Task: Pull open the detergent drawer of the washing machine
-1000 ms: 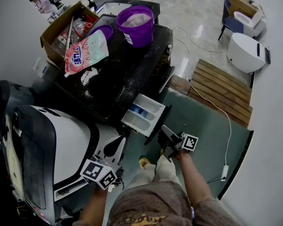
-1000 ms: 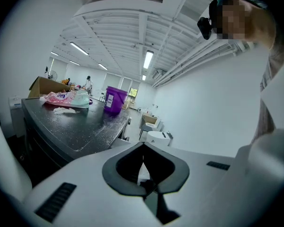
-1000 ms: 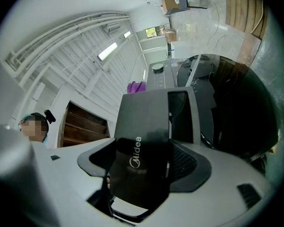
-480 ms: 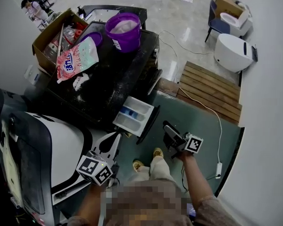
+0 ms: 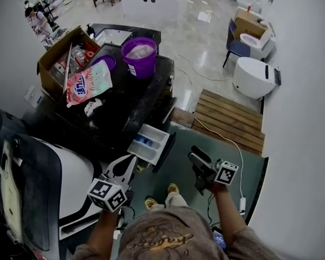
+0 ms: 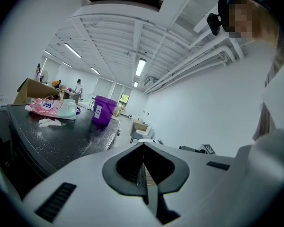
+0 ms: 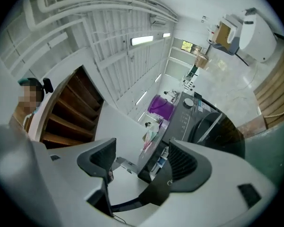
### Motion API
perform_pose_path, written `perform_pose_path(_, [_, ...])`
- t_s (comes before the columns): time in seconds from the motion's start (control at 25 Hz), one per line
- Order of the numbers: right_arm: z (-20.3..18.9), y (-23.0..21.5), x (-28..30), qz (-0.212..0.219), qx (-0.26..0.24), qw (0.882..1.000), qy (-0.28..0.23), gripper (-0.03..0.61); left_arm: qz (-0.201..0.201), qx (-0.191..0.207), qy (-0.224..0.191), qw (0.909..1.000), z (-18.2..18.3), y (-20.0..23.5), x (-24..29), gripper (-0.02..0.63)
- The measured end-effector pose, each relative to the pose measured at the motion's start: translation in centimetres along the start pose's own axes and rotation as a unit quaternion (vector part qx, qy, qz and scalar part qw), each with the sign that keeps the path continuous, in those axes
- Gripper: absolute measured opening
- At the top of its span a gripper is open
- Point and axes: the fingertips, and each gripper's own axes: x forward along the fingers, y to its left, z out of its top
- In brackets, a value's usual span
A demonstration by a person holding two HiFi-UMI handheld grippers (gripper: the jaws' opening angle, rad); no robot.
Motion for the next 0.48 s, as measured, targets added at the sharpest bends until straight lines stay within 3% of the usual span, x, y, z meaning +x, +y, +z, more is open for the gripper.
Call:
perform_pose_path(0.12, [0.2, 1.2, -0.1, -0.035, -0.033, 0.999, 0.016, 0.336, -0.008, -0.01, -0.014, 0.9998, 1.3, -0.3, -0.6, 0.023])
perform_pose_path(0.28, [0.7, 4.1, 0.3, -0.053, -0.084, 0.995, 0.019, 0.325, -0.013, 0.008, -0.021, 0.9996, 1.9, -0.5, -1.4, 0.023])
perform_pose_path(0.48, [0.9, 7.3, 0.7, -0.062, -0.159, 0.985, 0.016, 0.267, 0.018, 0.033, -0.032, 0.9988, 2.2, 0.5, -2.6, 0.023])
